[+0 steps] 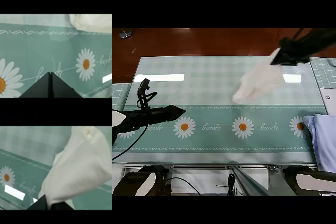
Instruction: Fold the shirts.
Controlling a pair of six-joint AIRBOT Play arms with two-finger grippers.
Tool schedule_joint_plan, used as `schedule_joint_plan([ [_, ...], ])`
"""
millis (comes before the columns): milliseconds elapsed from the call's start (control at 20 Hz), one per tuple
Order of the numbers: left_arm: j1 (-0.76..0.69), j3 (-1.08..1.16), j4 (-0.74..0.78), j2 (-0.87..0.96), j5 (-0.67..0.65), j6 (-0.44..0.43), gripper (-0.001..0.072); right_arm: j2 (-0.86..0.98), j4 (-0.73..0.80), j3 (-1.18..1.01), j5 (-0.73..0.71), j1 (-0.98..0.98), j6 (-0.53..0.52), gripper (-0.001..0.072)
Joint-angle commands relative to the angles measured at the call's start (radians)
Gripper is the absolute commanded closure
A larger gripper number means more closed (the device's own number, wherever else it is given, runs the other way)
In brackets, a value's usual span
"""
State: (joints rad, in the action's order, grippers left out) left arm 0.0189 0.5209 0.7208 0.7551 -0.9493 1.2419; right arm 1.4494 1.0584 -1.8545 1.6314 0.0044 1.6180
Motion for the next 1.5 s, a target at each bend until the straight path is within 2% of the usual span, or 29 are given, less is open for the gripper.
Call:
schedule_joint_plan([
  [0, -0.001, -0.001, 0.000, 0.001, -0.004, 0.000, 0.0672, -0.066, 0.137, -0.084, 0.155, -0.177, 0.047, 0.0687],
  [100, -0.001, -0.001, 0.000, 0.001, -0.003, 0.000, 0.0671, -0.106, 0.190, -0.083, 0.226, -0.291, 0.048, 0.0687],
  [350, -0.001, -0.001, 0.000, 0.001, 0.007, 0.000, 0.0672, -0.230, 0.226, -0.054, 0.226, -0.555, 0.068, 0.0687],
  [450, -0.001, -0.001, 0.000, 0.001, 0.008, 0.000, 0.0672, -0.303, 0.306, 0.019, 0.227, -0.647, 0.053, 0.0687],
  [600, -0.001, -0.001, 0.000, 0.001, 0.017, 0.000, 0.0672, -0.455, 0.465, 0.238, 0.227, -0.777, -0.008, 0.0687],
  [800, -0.001, -0.001, 0.000, 0.001, 0.046, 0.000, 0.0672, -0.688, 0.738, 0.573, 0.224, -0.982, 0.050, 0.0687],
  [900, -0.001, -0.001, 0.000, 0.001, 0.046, 0.000, 0.0671, -0.787, 0.792, 0.700, 0.212, -1.029, 0.076, 0.0686],
  [950, -0.001, -0.001, 0.000, 0.001, 0.046, 0.000, 0.0672, -0.830, 0.809, 0.755, 0.187, -1.031, 0.082, 0.0641],
  [1000, -0.001, -0.001, 0.000, 0.001, 0.043, 0.000, 0.0671, -0.855, 0.834, 0.797, 0.167, -1.031, 0.106, 0.0372],
  [1050, -0.001, -0.001, -0.002, 0.001, 0.035, 0.001, 0.0671, -0.859, 0.838, 0.823, 0.158, -1.031, 0.122, 0.0067],
  [1200, -0.001, 0.002, -0.045, 0.002, 0.050, 0.000, 0.0672, -0.785, 0.748, 0.784, 0.103, -1.031, 0.112, 0.0092],
  [1250, 0.000, 0.016, -0.053, 0.005, 0.066, 0.000, 0.0671, -0.751, 0.673, 0.746, 0.074, -1.031, 0.098, 0.0108],
  [1300, 0.000, 0.052, -0.052, 0.017, 0.068, 0.000, 0.0672, -0.716, 0.548, 0.708, 0.039, -1.031, 0.053, 0.0316],
  [1350, 0.000, 0.115, -0.052, 0.041, 0.063, 0.000, 0.0672, -0.674, 0.351, 0.670, 0.018, -1.030, -0.030, 0.0698],
  [1450, -0.002, 0.304, -0.079, 0.119, 0.013, 0.000, 0.0672, -0.591, -0.059, 0.629, -0.082, -0.969, -0.091, 0.0688],
])
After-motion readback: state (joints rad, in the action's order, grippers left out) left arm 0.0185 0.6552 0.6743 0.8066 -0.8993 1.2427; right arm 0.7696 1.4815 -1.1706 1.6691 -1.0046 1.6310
